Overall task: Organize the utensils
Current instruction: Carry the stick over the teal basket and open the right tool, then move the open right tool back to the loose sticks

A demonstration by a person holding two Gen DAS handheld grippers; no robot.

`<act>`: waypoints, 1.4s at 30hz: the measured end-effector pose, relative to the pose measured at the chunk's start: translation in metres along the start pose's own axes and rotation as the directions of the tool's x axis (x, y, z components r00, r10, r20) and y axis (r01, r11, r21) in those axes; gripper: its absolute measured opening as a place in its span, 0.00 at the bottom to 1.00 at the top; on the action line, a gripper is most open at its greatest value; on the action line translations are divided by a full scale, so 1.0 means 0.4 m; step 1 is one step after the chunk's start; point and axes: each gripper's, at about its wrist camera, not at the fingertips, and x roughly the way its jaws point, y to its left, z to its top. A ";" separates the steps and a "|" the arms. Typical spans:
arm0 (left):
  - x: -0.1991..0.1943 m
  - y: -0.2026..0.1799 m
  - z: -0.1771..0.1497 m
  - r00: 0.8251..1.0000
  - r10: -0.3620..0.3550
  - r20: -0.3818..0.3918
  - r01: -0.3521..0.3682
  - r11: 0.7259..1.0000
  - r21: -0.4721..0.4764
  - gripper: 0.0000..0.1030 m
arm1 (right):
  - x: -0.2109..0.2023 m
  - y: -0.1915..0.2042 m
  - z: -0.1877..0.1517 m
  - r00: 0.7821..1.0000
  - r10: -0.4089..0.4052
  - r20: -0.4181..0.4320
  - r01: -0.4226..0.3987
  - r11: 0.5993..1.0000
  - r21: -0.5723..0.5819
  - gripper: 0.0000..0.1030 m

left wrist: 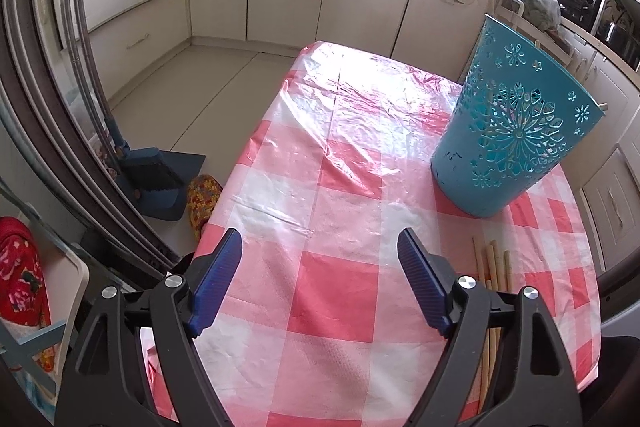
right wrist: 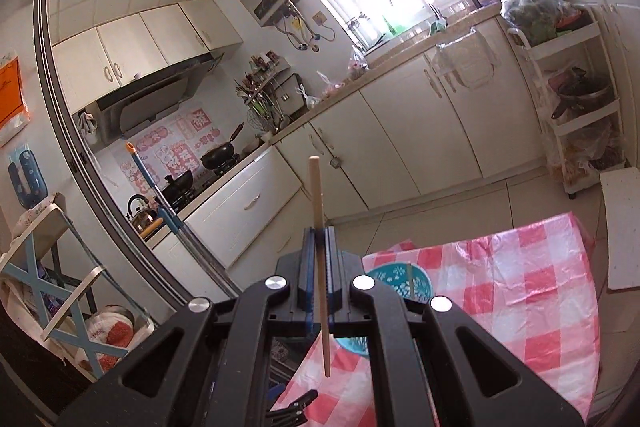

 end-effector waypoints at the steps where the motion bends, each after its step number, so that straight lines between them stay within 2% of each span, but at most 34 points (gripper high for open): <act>1: -0.001 0.004 0.000 1.000 0.000 -0.001 0.000 1.000 -0.003 0.74 | 0.013 0.008 0.013 1.000 -0.018 0.016 0.019 1.000 -0.022 0.05; 6: -0.002 0.013 -0.001 1.000 0.003 -0.004 -0.003 1.000 -0.015 0.74 | 0.095 0.017 0.010 0.990 -0.133 0.043 0.137 0.984 -0.112 0.05; 9: -0.006 0.014 -0.002 1.000 0.006 -0.002 -0.006 1.000 -0.016 0.75 | 0.167 -0.004 -0.042 0.975 -0.221 0.006 0.219 0.962 -0.162 0.05; 12: -0.010 0.014 -0.004 1.000 0.010 -0.001 -0.010 1.000 -0.014 0.75 | 0.217 -0.027 -0.097 0.962 -0.270 -0.043 0.257 0.948 -0.189 0.05; 19: -0.015 0.015 -0.016 1.000 0.016 -0.004 -0.016 1.000 -0.012 0.76 | 0.257 -0.050 -0.166 0.941 -0.313 -0.129 0.283 0.936 -0.211 0.05; 23: -0.019 0.011 -0.022 1.000 0.014 -0.005 -0.014 1.000 -0.009 0.77 | 0.247 -0.036 -0.177 0.935 -0.325 -0.139 0.291 0.931 -0.223 0.07; 27: -0.030 0.006 -0.026 1.000 0.014 0.003 -0.014 1.000 -0.002 0.77 | 0.219 -0.014 -0.185 0.934 -0.334 -0.125 0.301 0.927 -0.225 0.29; 32: -0.047 0.006 -0.030 1.000 0.018 0.015 -0.018 1.000 0.002 0.78 | 0.155 0.026 -0.222 0.939 -0.326 -0.108 0.292 0.923 -0.252 0.31; 35: -0.053 0.008 -0.035 1.000 0.018 0.016 -0.018 1.000 0.001 0.79 | 0.122 0.032 -0.269 0.932 -0.338 -0.130 0.296 0.918 -0.263 0.32; 39: -0.058 0.008 -0.040 1.000 0.017 0.015 -0.017 1.000 0.003 0.80 | 0.107 0.008 -0.354 0.903 -0.372 -0.212 0.316 0.913 -0.258 0.32; 42: -0.064 0.008 -0.046 1.000 0.016 0.015 -0.016 1.000 0.007 0.80 | 0.110 -0.039 -0.424 0.867 -0.404 -0.293 0.348 0.910 -0.224 0.32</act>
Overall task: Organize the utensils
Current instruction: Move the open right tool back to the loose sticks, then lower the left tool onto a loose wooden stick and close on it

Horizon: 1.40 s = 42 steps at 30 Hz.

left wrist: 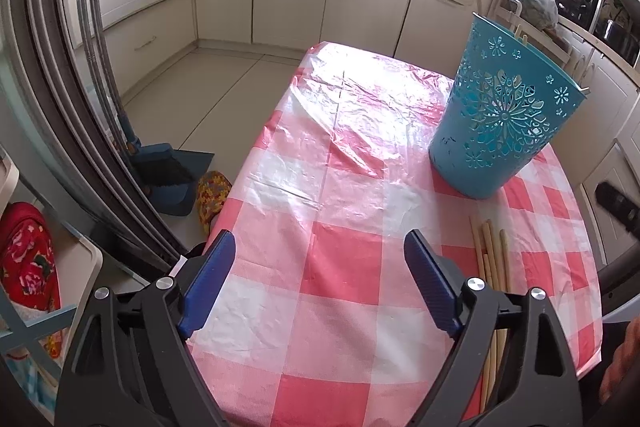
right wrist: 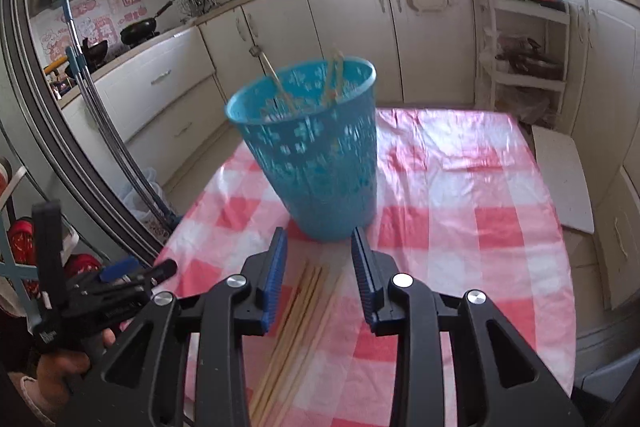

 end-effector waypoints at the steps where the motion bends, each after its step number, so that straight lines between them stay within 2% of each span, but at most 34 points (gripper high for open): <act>1: -0.002 0.000 -0.002 1.000 0.000 0.001 0.000 1.000 0.002 0.80 | 0.012 -0.008 -0.018 1.000 -0.005 -0.025 0.005 1.000 0.014 0.32; 8: -0.009 0.001 -0.009 1.000 0.010 -0.001 -0.010 1.000 0.013 0.82 | 0.078 -0.027 -0.084 0.991 -0.021 -0.128 0.027 0.999 0.045 0.32; 22: 0.009 -0.007 -0.031 0.999 0.016 -0.030 -0.015 0.999 0.036 0.83 | 0.145 0.016 -0.142 0.980 -0.060 -0.190 0.057 0.998 -0.022 0.32; 32: 0.022 -0.028 -0.039 0.999 0.013 -0.051 -0.010 0.998 0.054 0.83 | 0.152 0.026 -0.145 0.977 -0.114 -0.183 0.099 0.991 -0.089 0.31; 35: 0.018 -0.050 -0.042 0.999 0.000 -0.054 0.004 0.997 0.076 0.83 | 0.157 0.045 -0.147 0.975 -0.124 -0.185 0.093 0.982 -0.166 0.25; 37: 0.017 -0.068 -0.045 0.998 -0.014 -0.061 0.020 0.995 0.094 0.83 | 0.155 0.049 -0.148 0.972 -0.126 -0.198 0.078 0.969 -0.234 0.13; 40: 0.028 -0.103 -0.050 0.996 -0.036 -0.085 0.047 0.991 0.129 0.84 | 0.149 0.023 -0.141 0.967 -0.136 -0.217 0.073 0.959 -0.273 0.13; 42: 0.043 -0.135 -0.054 0.993 -0.049 -0.111 0.066 0.986 0.156 0.84 | 0.146 -0.007 -0.135 0.966 -0.134 -0.220 0.077 0.966 -0.248 0.13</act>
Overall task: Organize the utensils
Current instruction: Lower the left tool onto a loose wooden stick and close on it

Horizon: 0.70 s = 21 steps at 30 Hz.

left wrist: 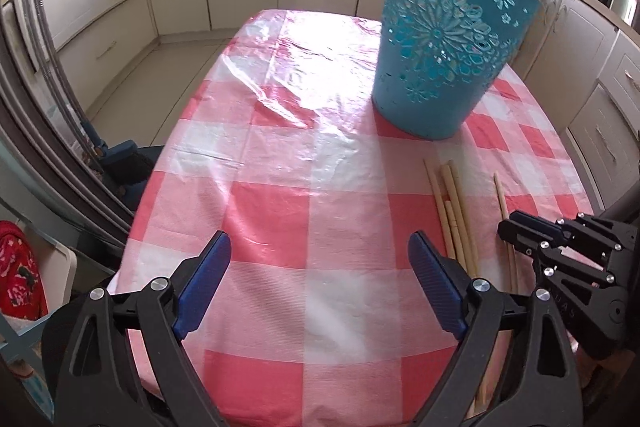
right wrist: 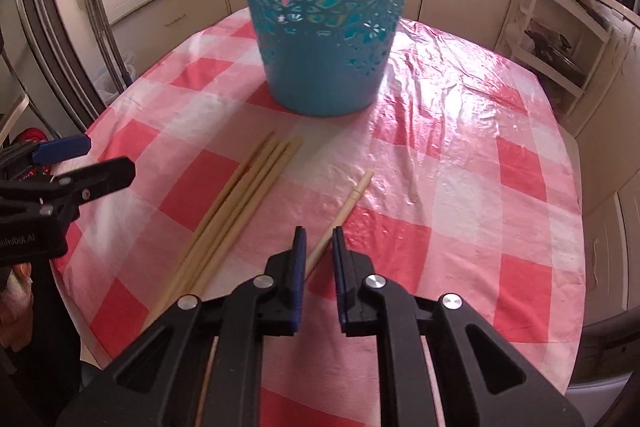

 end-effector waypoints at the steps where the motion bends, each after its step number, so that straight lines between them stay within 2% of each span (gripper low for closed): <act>1: 0.008 -0.015 0.001 1.000 -0.008 -0.009 0.008 1.000 0.011 0.84 | -0.001 -0.017 -0.003 1.000 0.015 0.005 -0.015 0.999 0.033 0.13; 5: 0.037 -0.070 0.003 0.999 -0.017 -0.037 0.019 0.999 0.049 0.84 | -0.001 -0.046 -0.011 0.997 0.068 0.043 -0.073 0.990 0.121 0.13; 12: 0.071 -0.101 0.004 0.997 0.005 -0.071 0.000 0.997 0.075 0.84 | -0.001 -0.062 -0.013 0.992 0.111 0.067 -0.120 0.981 0.154 0.15; 21: 0.081 -0.121 0.013 0.998 0.019 -0.067 -0.013 0.996 0.085 0.84 | 0.000 -0.078 -0.014 0.987 0.139 0.078 -0.150 0.974 0.169 0.17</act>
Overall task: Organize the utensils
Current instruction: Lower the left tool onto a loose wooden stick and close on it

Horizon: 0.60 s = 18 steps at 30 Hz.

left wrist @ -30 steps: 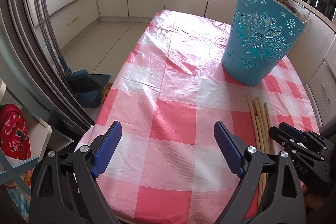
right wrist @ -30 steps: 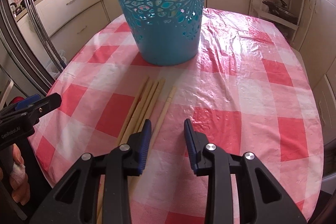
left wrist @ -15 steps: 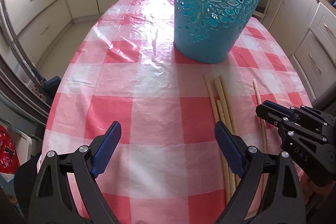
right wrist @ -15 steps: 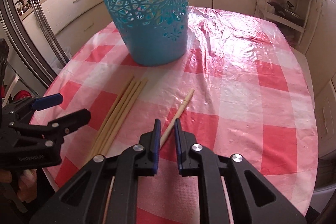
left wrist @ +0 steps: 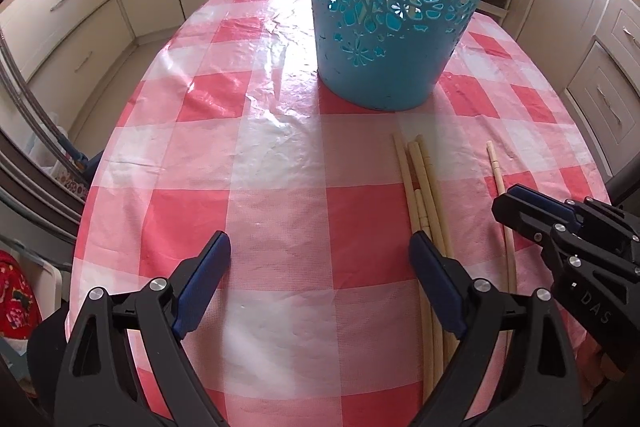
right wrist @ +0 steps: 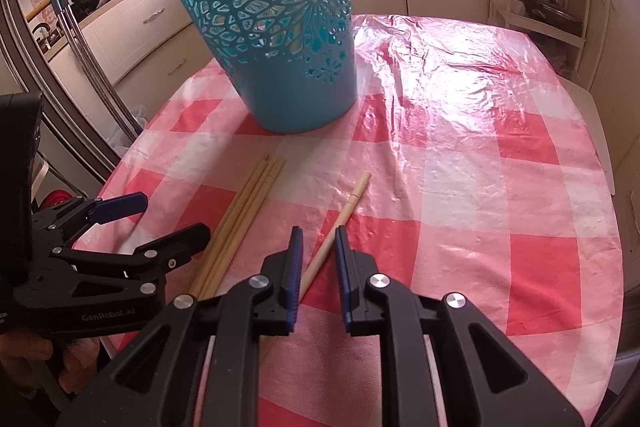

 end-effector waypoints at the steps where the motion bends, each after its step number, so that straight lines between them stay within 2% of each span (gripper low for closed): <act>1: -0.006 -0.002 0.000 1.000 -0.002 0.006 0.002 1.000 -0.003 0.84 | 0.001 0.000 0.000 1.000 0.002 0.000 -0.002 1.000 0.001 0.17; 8: -0.014 -0.017 -0.001 1.000 -0.007 0.011 0.006 1.000 0.028 0.84 | 0.002 0.000 0.000 1.000 0.008 0.002 -0.008 1.000 0.000 0.19; 18: -0.002 0.008 0.003 1.000 -0.001 0.005 0.000 1.000 0.007 0.85 | 0.004 0.005 -0.001 1.000 0.011 0.005 -0.011 1.000 -0.009 0.24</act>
